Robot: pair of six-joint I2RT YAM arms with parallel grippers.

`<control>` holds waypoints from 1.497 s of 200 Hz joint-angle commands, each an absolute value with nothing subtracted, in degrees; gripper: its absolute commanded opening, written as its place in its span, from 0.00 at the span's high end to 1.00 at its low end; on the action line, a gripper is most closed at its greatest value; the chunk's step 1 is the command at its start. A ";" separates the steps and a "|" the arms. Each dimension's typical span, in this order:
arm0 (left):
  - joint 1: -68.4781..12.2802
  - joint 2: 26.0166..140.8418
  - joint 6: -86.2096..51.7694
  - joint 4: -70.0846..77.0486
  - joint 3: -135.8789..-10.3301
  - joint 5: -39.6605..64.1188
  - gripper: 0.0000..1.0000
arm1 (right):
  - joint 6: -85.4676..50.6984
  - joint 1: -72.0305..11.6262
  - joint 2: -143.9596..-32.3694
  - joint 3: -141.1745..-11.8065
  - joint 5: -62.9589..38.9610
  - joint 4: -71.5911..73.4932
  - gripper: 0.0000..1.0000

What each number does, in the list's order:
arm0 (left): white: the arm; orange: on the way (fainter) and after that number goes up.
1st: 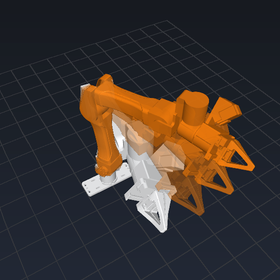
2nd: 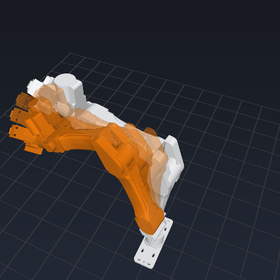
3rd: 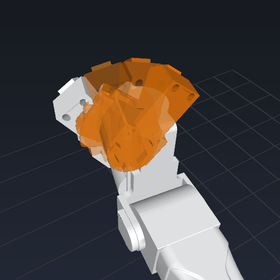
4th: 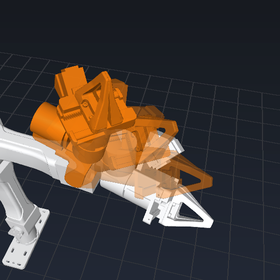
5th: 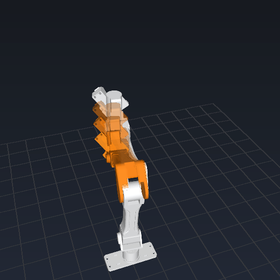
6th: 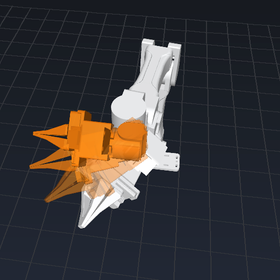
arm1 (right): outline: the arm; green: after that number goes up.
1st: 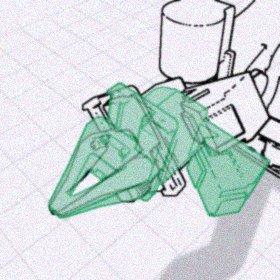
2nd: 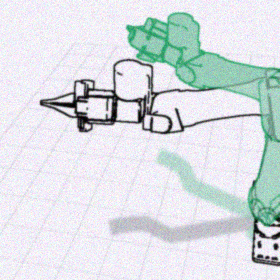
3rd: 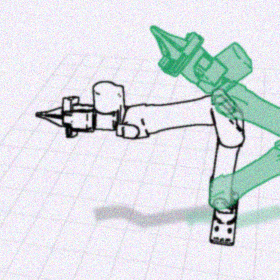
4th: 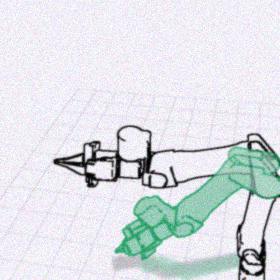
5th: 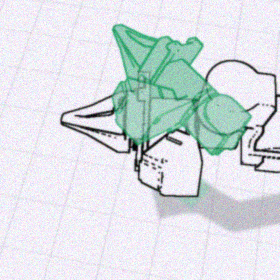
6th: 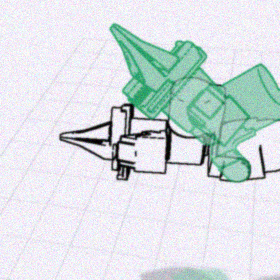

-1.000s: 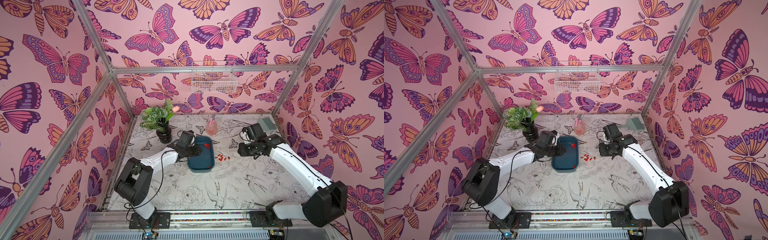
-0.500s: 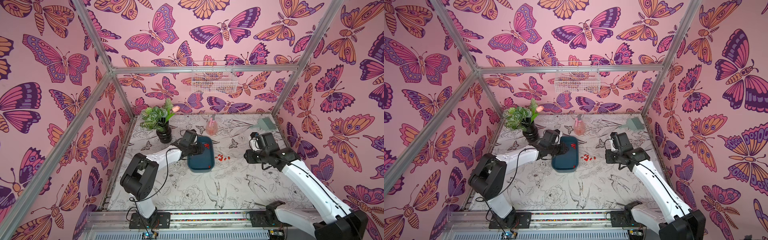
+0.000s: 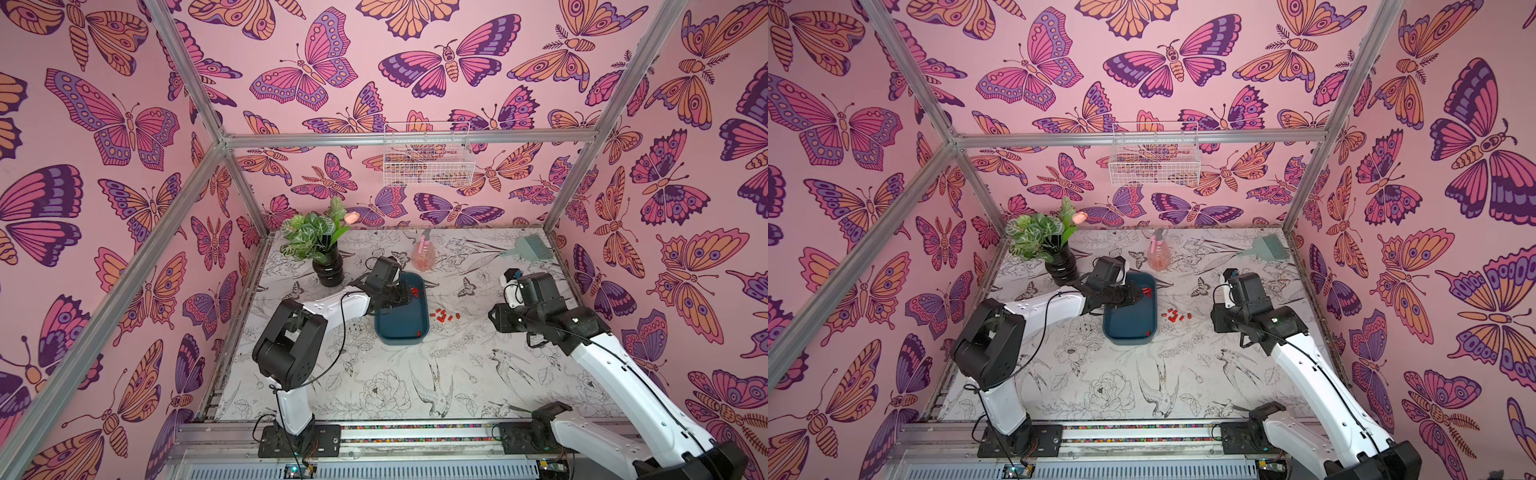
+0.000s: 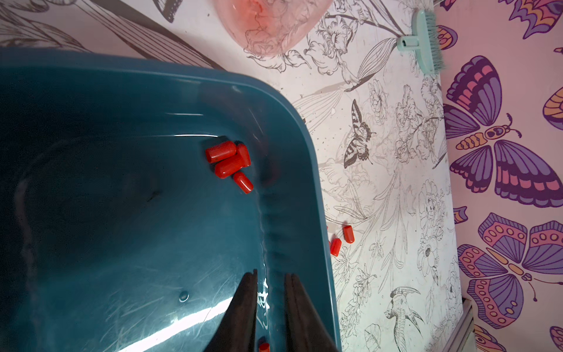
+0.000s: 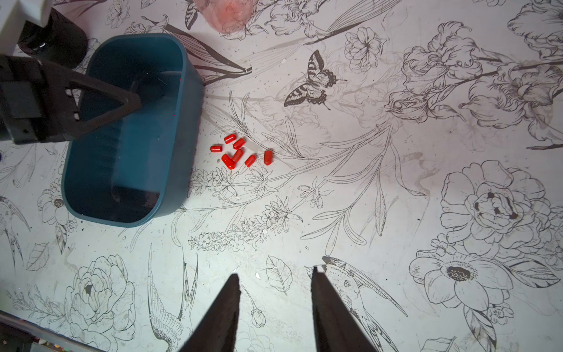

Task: Take the screw protection sleeves out of the storage box
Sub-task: Pick up the screw protection sleeve from the storage box.

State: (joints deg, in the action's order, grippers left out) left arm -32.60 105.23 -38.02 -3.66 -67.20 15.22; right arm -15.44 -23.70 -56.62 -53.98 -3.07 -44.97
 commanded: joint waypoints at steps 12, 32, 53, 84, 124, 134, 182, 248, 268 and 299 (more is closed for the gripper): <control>-33.21 107.90 -39.17 -2.46 -69.66 15.52 0.79 | -16.65 -23.56 -53.05 -52.22 -3.87 -44.51 0.57; -33.63 109.36 -39.33 -2.53 -70.65 15.22 0.79 | -16.76 -23.64 -51.77 -51.89 -2.93 -43.97 0.56; -33.87 111.20 -39.86 -2.40 -71.33 14.77 0.79 | -16.84 -23.60 -51.77 -51.62 -2.98 -43.86 0.56; -33.95 113.76 -41.05 -1.15 -72.24 14.28 0.80 | -16.86 -23.60 -51.42 -51.43 -2.73 -43.73 0.56; -34.04 115.63 -41.58 -0.71 -73.00 13.02 0.80 | -16.92 -23.62 -51.16 -51.19 -2.55 -43.64 0.56; -34.09 116.12 -41.50 -0.76 -73.00 12.91 0.80 | -16.92 -23.64 -51.15 -51.07 -2.55 -43.43 0.56; -34.02 118.00 -41.75 -0.18 -73.34 12.04 0.80 | -16.87 -23.56 -51.59 -50.90 -2.79 -43.07 0.56; -33.84 120.10 -41.84 -0.87 -76.24 10.43 0.76 | -16.80 -23.58 -51.96 -50.91 -2.64 -43.11 0.56; -33.81 120.35 -41.84 -1.05 -76.38 10.03 0.75 | -16.79 -23.56 -51.97 -50.91 -2.72 -43.17 0.56; -33.84 121.02 -42.17 -1.14 -76.64 9.82 0.71 | -16.85 -23.57 -51.94 -50.90 -2.71 -43.18 0.56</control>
